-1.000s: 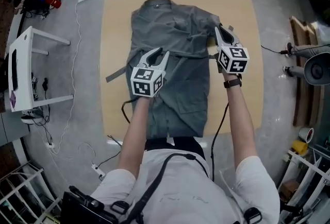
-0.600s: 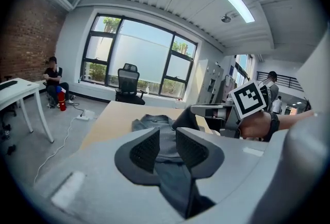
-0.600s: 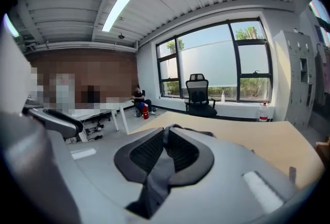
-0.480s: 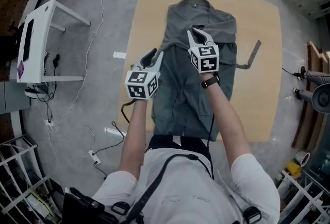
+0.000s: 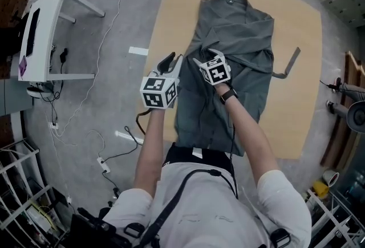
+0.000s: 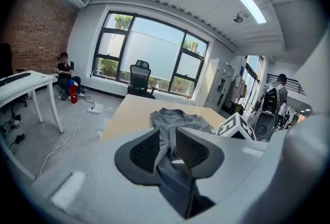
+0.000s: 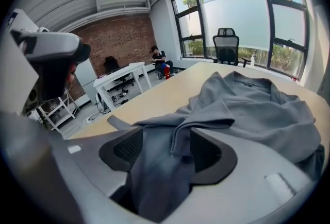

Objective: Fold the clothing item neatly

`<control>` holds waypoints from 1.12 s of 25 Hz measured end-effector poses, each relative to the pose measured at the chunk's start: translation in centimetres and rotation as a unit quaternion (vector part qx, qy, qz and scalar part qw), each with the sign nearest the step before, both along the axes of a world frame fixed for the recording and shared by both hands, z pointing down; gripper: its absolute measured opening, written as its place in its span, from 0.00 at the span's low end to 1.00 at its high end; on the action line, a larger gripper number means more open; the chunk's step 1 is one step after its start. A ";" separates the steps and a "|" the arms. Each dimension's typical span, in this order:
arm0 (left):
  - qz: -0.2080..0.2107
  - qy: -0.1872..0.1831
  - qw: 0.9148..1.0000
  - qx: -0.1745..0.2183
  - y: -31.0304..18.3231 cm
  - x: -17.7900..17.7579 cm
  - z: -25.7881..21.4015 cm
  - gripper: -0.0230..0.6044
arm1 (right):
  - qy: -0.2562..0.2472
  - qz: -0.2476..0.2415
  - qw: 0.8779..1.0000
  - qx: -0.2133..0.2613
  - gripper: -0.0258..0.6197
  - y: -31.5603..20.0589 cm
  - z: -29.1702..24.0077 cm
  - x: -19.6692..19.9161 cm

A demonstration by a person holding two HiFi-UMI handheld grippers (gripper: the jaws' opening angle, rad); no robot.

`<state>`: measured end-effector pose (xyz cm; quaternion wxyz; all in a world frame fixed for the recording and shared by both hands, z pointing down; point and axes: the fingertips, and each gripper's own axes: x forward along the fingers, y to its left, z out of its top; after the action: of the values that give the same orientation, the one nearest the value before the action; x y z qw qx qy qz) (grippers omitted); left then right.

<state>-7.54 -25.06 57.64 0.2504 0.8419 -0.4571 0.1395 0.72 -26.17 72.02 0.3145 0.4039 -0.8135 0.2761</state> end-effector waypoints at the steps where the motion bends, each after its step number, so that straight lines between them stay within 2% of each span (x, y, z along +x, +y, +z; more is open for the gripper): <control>1: -0.001 0.001 1.000 -0.002 -0.1 0.0 0.2 0.20 | -0.005 -0.001 1.000 0.005 0.49 0.3 -0.4 0.3; 4: 0.000 0.004 1.000 -0.004 -0.2 0.1 0.5 0.20 | -0.032 0.032 0.998 0.043 0.44 -0.1 -3.2 2.6; 7: 0.000 0.006 1.000 -0.007 -0.3 0.2 0.9 0.20 | -0.008 0.059 0.995 0.085 0.30 -2.0 -4.6 6.1; 10: 0.003 0.006 1.000 -0.012 -0.1 0.6 1.2 0.20 | -0.022 0.099 0.994 0.044 0.30 -4.2 -3.0 8.3; 14: 0.008 0.006 1.000 -0.015 0.2 1.4 1.4 0.20 | -0.056 0.131 0.990 -0.005 0.28 -6.6 -1.2 8.8; 19: 0.002 0.004 1.000 -0.022 0.4 1.0 1.9 0.20 | -0.069 0.175 0.981 -0.057 0.08 -7.6 0.3 8.6; 21: -0.004 0.005 1.000 -0.022 0.5 0.6 1.9 0.20 | -0.070 0.179 0.979 -0.061 0.04 -7.9 0.4 8.2; 25: -0.015 0.004 1.000 -0.023 1.1 -0.8 1.9 0.20 | -0.085 0.162 0.982 -0.043 0.04 -9.1 -0.4 5.4; 27: -0.019 0.003 1.000 -0.022 1.3 -1.4 1.8 0.20 | -0.077 0.171 0.982 -0.033 0.04 -10.0 -1.1 5.0; 28: -0.022 0.003 1.000 -0.021 1.4 -1.7 1.7 0.20 | -0.068 0.181 0.981 -0.025 0.12 -10.3 -1.6 5.3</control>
<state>-9.24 -23.62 59.33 0.2725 0.8268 -0.4714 0.1413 6.05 -36.44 70.43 0.2129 0.5170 -0.7391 0.3757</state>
